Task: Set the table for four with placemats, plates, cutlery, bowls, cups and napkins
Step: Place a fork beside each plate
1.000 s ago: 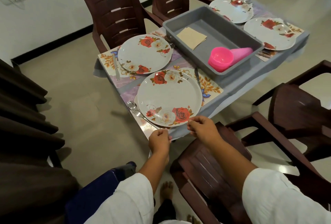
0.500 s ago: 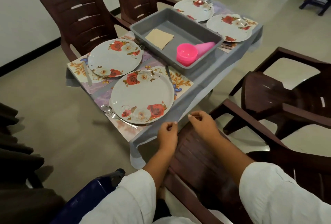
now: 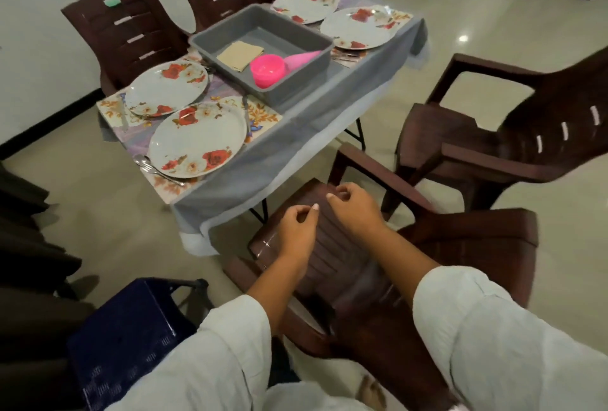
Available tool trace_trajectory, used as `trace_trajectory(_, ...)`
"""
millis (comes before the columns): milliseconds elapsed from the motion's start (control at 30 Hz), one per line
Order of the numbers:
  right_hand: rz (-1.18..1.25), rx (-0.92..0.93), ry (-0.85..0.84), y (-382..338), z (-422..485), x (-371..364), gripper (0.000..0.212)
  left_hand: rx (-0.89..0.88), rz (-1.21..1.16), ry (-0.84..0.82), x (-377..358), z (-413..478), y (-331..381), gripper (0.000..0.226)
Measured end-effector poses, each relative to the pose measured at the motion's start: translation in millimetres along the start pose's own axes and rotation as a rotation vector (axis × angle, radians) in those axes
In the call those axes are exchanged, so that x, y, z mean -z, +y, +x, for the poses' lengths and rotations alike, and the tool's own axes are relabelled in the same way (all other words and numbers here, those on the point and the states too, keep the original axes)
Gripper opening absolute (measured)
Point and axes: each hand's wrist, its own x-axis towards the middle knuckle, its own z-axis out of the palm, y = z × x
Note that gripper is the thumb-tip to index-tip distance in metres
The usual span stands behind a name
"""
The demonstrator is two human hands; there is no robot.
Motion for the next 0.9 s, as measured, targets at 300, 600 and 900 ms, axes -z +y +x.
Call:
trace_trajectory(300,-0.088,0.046,-0.039,30,-20,46,0.054,-0.081,0.099,0.025,-44,-51,11,0.035)
trace_trajectory(600,-0.269,0.103,-0.086,53,-9,83,0.056,-0.027,0.003,0.067,-98,-42,10,0.035)
trace_trajectory(900,-0.250,0.226,-0.158,92,33,154,0.057,-0.038,0.081,0.214,-184,-45,37,0.036)
